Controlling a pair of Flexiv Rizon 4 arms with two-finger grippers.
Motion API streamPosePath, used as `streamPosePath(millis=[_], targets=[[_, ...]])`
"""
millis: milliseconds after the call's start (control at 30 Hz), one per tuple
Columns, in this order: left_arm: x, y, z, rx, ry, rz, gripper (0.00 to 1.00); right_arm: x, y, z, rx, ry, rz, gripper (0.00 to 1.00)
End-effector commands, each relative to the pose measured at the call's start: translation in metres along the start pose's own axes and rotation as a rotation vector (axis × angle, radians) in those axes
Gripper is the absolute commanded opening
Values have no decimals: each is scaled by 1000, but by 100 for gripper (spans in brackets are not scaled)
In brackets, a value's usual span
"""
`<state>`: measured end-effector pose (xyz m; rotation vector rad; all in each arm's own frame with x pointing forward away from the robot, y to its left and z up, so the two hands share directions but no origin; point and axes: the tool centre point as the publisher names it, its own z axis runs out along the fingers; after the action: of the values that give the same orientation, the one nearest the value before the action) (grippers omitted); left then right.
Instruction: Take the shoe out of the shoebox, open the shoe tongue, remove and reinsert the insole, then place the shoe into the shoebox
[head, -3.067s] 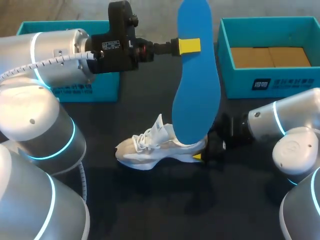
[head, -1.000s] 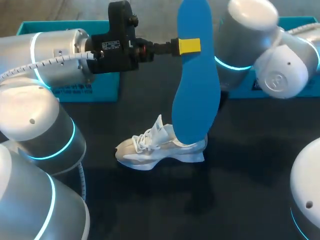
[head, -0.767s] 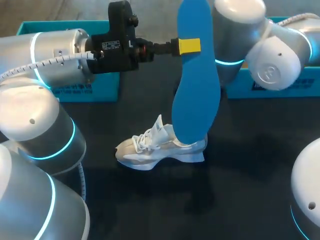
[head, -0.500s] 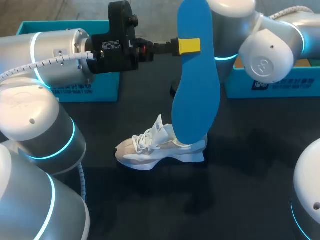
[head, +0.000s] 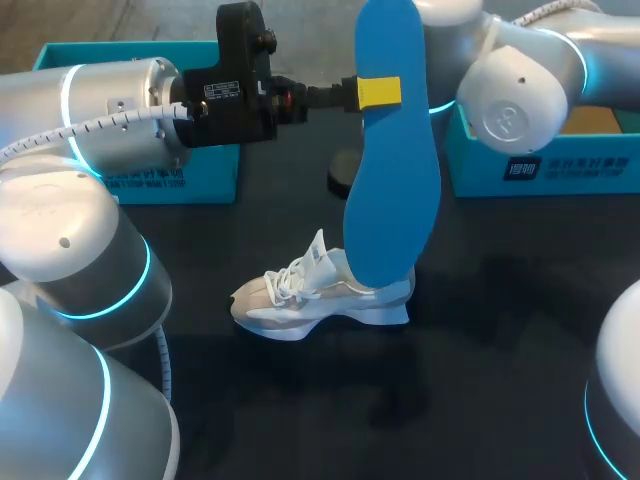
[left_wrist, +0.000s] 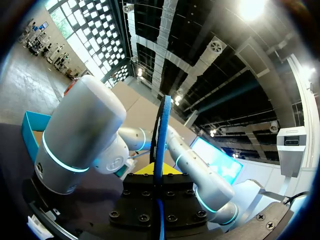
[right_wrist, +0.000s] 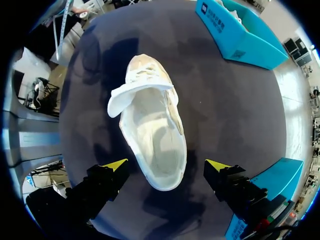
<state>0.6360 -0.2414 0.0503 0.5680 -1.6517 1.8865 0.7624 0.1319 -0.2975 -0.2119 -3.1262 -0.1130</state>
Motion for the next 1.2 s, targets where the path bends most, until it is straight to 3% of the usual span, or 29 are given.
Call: streamPosePath(millis=[33,667,933,1200], targets=[[-1,1,1,4,2,1,0,0,0,1,0,-1,0,100],[-1,1,1,4,2,1,0,0,0,1,0,-1,0,100],[-1,1,1,4,2,1,0,-19,11,24,8,-16,-21,100],[-1,1,1,4,2,1,0,-26,16,57,16,-20,-39,100]])
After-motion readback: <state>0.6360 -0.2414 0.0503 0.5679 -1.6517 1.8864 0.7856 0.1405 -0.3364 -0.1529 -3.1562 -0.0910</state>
